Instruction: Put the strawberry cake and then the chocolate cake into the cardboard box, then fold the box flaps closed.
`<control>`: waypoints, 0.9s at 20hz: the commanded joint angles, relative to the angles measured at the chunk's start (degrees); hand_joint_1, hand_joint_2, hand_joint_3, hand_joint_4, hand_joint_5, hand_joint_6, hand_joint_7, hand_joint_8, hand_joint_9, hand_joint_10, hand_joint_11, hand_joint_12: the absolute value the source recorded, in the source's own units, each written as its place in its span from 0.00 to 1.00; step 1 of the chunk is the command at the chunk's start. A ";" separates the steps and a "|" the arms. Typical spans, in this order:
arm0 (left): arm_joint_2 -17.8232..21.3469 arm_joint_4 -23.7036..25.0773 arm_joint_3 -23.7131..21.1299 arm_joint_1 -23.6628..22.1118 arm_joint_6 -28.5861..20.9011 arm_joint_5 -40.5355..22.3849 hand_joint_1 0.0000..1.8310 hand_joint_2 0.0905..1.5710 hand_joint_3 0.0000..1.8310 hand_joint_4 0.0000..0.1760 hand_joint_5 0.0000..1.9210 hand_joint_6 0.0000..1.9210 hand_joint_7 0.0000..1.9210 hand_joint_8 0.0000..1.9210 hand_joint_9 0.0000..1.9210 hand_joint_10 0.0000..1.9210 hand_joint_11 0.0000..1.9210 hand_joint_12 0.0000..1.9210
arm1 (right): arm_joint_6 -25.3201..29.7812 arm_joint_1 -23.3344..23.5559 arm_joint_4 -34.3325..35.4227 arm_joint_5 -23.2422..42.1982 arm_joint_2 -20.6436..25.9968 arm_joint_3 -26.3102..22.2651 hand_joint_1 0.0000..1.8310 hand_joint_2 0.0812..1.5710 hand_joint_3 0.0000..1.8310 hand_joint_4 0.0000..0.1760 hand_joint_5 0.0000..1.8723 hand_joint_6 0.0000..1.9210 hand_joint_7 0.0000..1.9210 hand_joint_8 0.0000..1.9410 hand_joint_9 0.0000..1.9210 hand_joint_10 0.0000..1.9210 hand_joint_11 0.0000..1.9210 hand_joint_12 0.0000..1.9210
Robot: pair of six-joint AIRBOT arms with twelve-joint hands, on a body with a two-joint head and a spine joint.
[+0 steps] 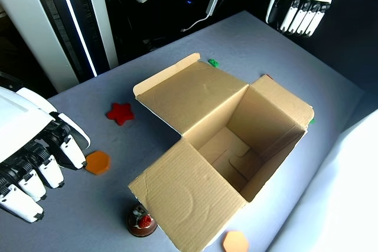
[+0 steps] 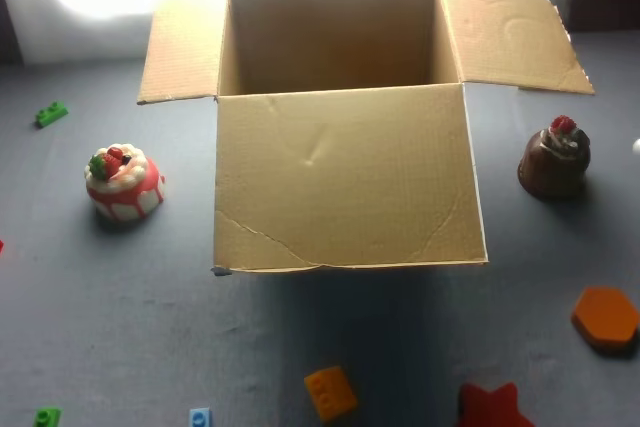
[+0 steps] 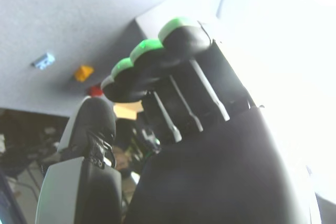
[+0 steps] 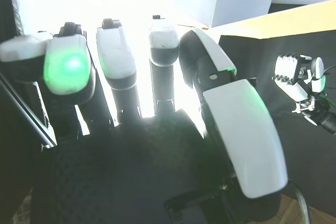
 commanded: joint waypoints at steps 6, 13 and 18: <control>0.31 -3.71 -0.62 -0.75 -0.21 -0.68 0.02 0.58 0.31 0.06 0.11 0.00 0.12 0.00 0.12 0.00 0.00 0.44 | -0.51 0.56 -0.79 6.50 0.61 0.07 0.01 0.73 0.01 0.00 0.03 0.02 0.04 0.00 0.02 0.01 0.00 0.00; 1.28 0.07 -4.63 -0.84 -0.18 -0.29 0.00 0.51 0.36 0.18 0.05 0.00 0.06 0.00 0.07 0.00 0.00 0.34 | -5.01 0.65 3.46 6.48 0.52 0.06 0.05 0.71 0.00 0.00 0.06 0.02 0.06 0.01 0.04 0.01 0.01 0.01; 1.98 2.60 -6.08 -2.22 -0.44 -0.66 0.03 0.41 0.33 0.21 0.02 0.00 0.03 0.00 0.04 0.00 0.00 0.27 | -5.03 0.73 3.46 6.48 0.46 0.05 0.09 0.67 0.00 0.03 0.02 0.00 0.02 0.00 0.02 0.00 0.00 0.03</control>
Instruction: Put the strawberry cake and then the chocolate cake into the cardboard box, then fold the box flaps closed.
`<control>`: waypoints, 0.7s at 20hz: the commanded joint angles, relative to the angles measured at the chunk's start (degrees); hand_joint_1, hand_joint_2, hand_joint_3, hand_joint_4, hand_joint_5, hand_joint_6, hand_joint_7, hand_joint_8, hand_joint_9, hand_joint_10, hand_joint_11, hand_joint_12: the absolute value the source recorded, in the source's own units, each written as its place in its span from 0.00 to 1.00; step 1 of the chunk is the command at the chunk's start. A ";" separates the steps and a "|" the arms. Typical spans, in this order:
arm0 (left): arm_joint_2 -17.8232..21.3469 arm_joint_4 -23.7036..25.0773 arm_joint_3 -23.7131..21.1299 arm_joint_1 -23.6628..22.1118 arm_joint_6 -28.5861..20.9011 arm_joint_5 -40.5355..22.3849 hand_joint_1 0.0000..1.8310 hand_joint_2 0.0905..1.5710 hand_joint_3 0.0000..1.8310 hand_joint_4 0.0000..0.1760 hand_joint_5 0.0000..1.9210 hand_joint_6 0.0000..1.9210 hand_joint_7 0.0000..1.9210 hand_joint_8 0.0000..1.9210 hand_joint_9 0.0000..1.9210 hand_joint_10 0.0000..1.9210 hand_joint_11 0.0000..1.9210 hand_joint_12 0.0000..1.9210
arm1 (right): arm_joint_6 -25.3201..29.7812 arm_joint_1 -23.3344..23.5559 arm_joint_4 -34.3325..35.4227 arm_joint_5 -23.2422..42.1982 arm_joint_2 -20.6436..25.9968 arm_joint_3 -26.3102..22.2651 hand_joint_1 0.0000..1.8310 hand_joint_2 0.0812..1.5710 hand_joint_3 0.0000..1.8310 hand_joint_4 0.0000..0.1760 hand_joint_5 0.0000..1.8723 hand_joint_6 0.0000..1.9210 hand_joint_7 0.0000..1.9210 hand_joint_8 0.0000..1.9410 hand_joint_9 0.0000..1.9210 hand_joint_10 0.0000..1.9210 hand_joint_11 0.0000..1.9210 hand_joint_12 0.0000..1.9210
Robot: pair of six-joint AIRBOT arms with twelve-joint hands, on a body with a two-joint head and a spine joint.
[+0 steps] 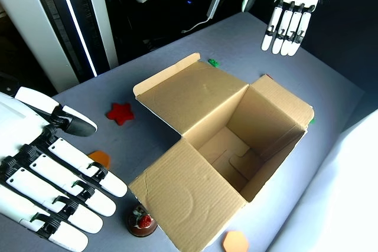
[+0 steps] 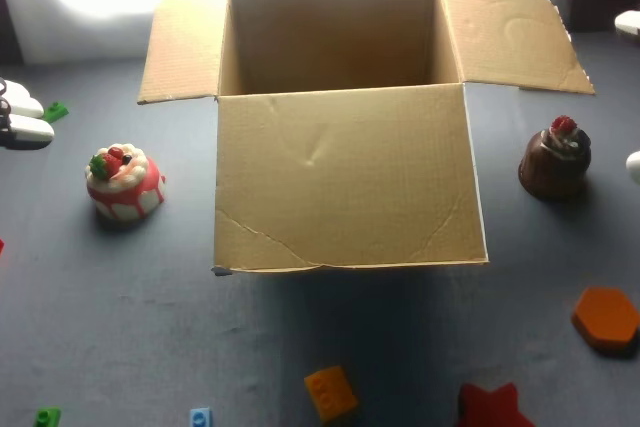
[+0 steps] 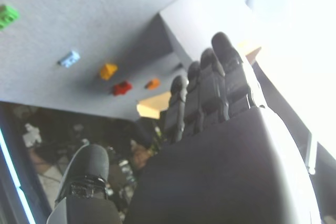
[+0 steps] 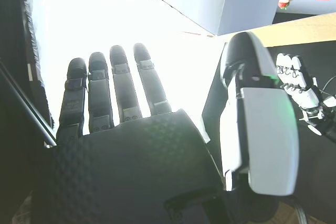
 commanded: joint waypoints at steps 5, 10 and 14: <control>0.22 -6.27 0.26 1.53 3.55 -0.29 0.28 0.37 0.46 0.26 0.02 0.00 0.02 0.00 0.03 0.00 0.00 0.20 | -0.30 0.96 -0.92 6.28 0.49 0.17 0.48 0.64 0.00 0.18 0.01 0.00 0.03 0.00 0.01 0.00 0.00 0.00; -1.59 -11.53 0.53 7.57 6.50 1.00 0.58 0.33 0.46 0.37 0.01 0.00 0.04 0.00 0.03 0.00 0.00 0.15 | -0.33 0.98 -0.92 6.28 0.47 0.17 0.65 0.61 0.00 0.13 0.00 0.00 0.04 0.00 0.02 0.01 0.00 0.00; -4.98 -18.25 1.25 15.39 11.14 2.35 0.56 0.33 0.47 0.36 0.00 0.00 0.03 0.00 0.04 0.00 0.00 0.16 | -0.33 0.99 -0.92 6.26 0.45 0.17 0.62 0.61 0.00 0.13 0.00 0.00 0.03 0.00 0.00 0.00 0.00 0.00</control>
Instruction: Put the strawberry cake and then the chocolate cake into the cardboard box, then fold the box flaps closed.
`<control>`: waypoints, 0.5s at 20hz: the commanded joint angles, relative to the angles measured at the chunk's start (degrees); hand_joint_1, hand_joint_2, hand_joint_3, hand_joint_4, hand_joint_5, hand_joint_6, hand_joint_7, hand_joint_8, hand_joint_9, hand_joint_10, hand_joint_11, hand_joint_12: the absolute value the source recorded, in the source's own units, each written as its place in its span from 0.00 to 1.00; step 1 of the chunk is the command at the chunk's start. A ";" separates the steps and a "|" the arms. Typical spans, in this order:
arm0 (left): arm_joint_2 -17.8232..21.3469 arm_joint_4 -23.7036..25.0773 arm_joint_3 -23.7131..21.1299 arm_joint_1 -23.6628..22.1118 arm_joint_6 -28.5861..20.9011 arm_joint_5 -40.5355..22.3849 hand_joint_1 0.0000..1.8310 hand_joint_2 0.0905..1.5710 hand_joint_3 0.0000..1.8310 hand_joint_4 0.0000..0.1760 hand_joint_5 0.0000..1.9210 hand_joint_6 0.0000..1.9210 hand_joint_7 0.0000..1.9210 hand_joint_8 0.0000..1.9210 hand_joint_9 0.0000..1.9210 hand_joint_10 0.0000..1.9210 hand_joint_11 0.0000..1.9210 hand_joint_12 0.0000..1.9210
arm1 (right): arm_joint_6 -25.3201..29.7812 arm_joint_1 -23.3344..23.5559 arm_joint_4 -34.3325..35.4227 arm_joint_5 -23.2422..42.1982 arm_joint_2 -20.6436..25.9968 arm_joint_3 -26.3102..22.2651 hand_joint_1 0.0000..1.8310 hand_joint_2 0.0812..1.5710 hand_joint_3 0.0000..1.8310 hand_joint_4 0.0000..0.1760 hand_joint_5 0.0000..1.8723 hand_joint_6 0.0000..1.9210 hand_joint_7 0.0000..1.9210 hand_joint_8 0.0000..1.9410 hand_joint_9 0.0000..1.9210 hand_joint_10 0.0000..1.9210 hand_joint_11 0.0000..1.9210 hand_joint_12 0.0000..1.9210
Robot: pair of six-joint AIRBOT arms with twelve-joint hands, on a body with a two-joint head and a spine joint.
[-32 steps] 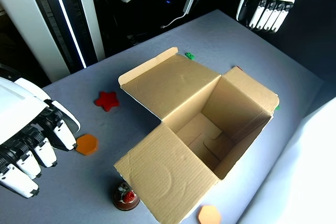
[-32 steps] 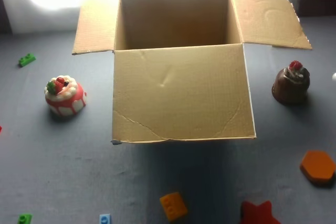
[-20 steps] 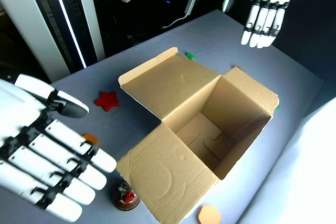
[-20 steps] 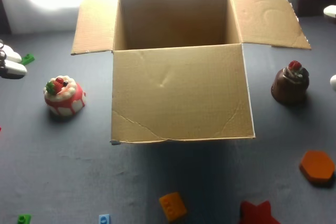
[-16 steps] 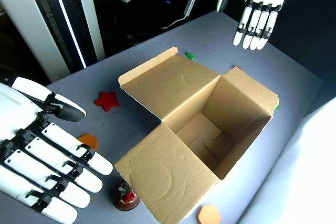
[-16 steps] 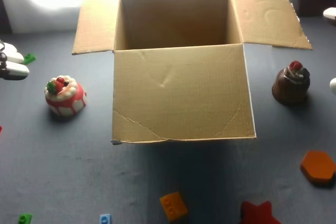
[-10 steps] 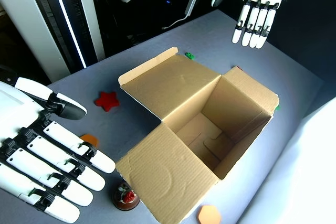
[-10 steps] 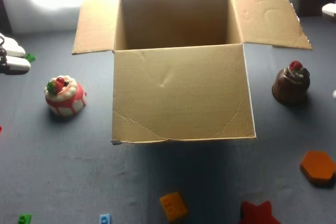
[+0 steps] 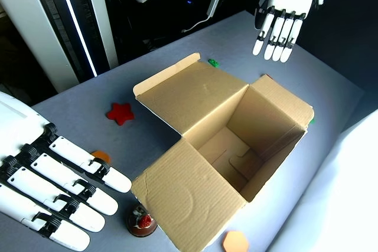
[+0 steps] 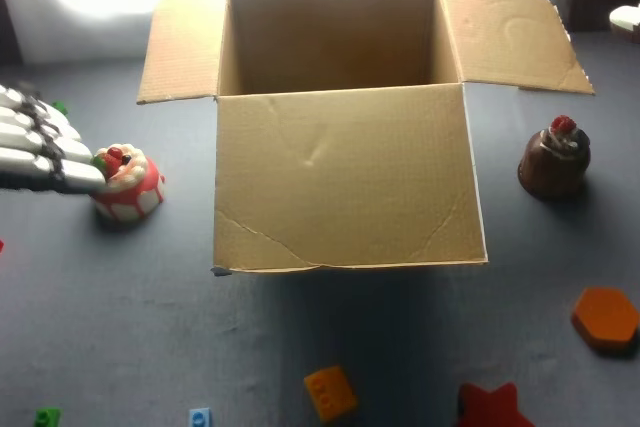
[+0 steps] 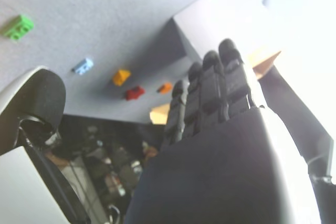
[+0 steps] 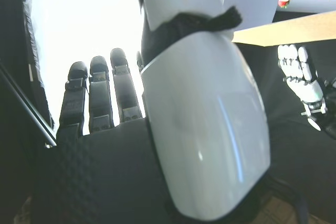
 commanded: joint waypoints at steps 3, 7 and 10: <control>-2.38 -7.66 1.86 3.64 1.42 0.70 0.56 0.34 0.46 0.36 0.00 0.00 0.02 0.00 0.03 0.00 0.00 0.17 | -0.30 0.96 -1.10 6.26 0.60 0.16 0.63 0.60 0.00 0.14 0.00 0.00 0.04 0.01 0.02 0.01 0.00 0.00; -6.16 -9.66 4.67 4.86 2.71 1.32 0.54 0.37 0.45 0.27 0.02 0.00 0.03 0.00 0.04 0.00 0.00 0.21 | -0.35 0.97 -1.10 6.26 0.60 0.16 0.61 0.62 0.00 0.11 0.01 0.00 0.01 0.00 0.00 0.00 0.00 0.00; -8.50 -9.71 6.80 4.74 2.76 1.43 0.57 0.39 0.41 0.29 0.03 0.00 0.04 0.00 0.03 0.00 0.00 0.20 | -0.35 0.98 -1.10 6.26 0.60 0.16 0.59 0.64 0.01 0.17 0.00 0.00 0.00 0.00 0.00 0.00 0.00 0.00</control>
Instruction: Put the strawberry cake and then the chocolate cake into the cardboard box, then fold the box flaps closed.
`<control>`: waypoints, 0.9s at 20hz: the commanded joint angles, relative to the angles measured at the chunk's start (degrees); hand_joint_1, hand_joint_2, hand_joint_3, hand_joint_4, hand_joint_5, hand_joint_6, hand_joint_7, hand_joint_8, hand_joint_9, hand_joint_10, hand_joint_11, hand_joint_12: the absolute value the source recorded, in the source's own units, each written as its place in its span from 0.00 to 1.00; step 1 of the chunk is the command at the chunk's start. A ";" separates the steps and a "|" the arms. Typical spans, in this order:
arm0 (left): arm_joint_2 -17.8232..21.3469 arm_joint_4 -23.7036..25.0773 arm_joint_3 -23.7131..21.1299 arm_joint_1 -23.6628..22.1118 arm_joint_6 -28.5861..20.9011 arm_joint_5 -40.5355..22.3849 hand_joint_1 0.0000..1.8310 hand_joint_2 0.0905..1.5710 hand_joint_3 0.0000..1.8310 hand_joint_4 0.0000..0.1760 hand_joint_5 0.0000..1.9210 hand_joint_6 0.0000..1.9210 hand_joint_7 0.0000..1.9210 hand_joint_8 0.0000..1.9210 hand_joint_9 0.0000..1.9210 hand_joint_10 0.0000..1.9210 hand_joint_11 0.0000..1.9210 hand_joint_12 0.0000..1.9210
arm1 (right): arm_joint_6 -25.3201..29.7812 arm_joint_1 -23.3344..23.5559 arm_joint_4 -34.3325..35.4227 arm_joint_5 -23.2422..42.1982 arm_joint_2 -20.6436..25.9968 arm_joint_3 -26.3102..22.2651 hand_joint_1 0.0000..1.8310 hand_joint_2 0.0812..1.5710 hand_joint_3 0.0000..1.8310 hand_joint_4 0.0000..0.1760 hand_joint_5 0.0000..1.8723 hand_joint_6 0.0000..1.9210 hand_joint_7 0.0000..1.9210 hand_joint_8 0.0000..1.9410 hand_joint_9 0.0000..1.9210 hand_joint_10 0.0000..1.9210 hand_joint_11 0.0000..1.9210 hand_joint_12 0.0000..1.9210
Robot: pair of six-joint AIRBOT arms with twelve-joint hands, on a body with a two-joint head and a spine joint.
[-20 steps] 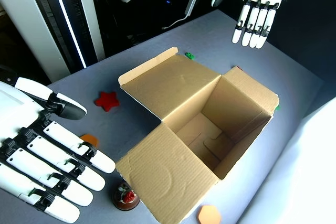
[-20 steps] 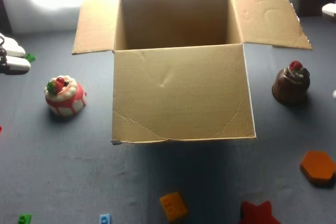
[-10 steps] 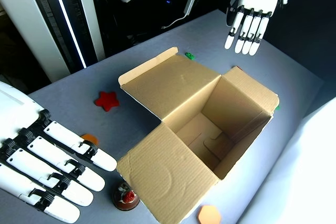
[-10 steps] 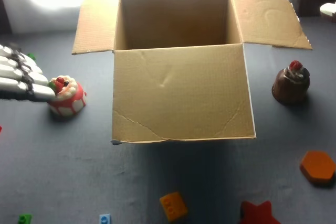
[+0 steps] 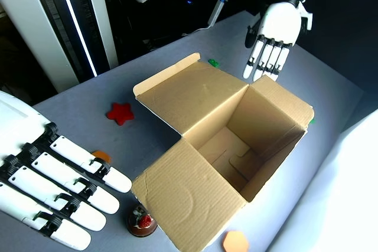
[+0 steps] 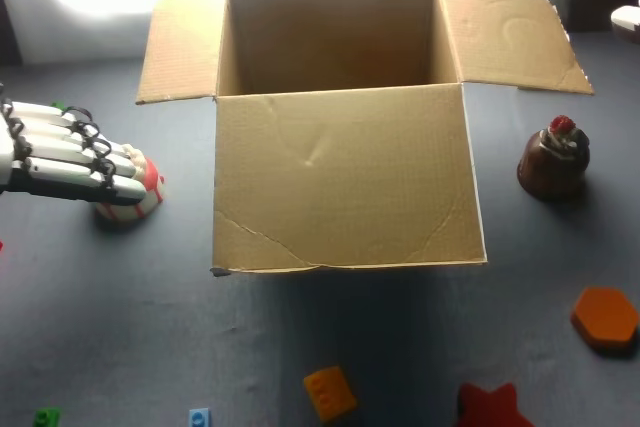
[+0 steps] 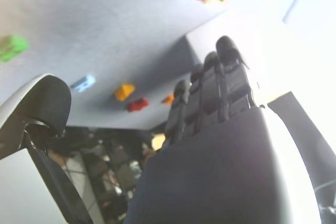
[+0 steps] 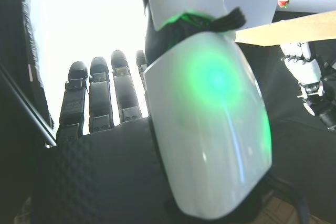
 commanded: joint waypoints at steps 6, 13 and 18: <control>-2.80 -4.86 3.10 -0.59 1.09 -0.50 0.60 0.44 0.31 0.23 0.03 0.00 0.05 0.00 0.04 0.00 0.00 0.19 | -0.37 1.07 -1.12 6.27 0.58 0.16 0.61 0.64 0.00 0.15 0.01 0.00 0.00 0.00 0.00 0.00 0.00 0.00; -7.11 -5.04 6.58 -1.00 1.09 0.46 0.59 0.55 0.14 0.28 0.03 0.00 0.04 0.00 0.04 0.00 0.00 0.18 | -0.54 1.15 -1.12 6.35 0.55 0.17 0.60 0.66 0.01 0.16 0.01 0.00 0.00 0.00 0.00 0.00 0.00 0.00; -10.09 -4.48 9.44 -0.83 1.09 1.84 0.64 0.56 0.08 0.26 0.04 0.00 0.01 0.00 0.00 0.00 0.00 0.14 | -0.60 1.18 -1.12 6.40 0.54 0.17 0.59 0.66 0.01 0.20 0.00 0.00 0.00 0.00 0.00 0.00 0.00 0.00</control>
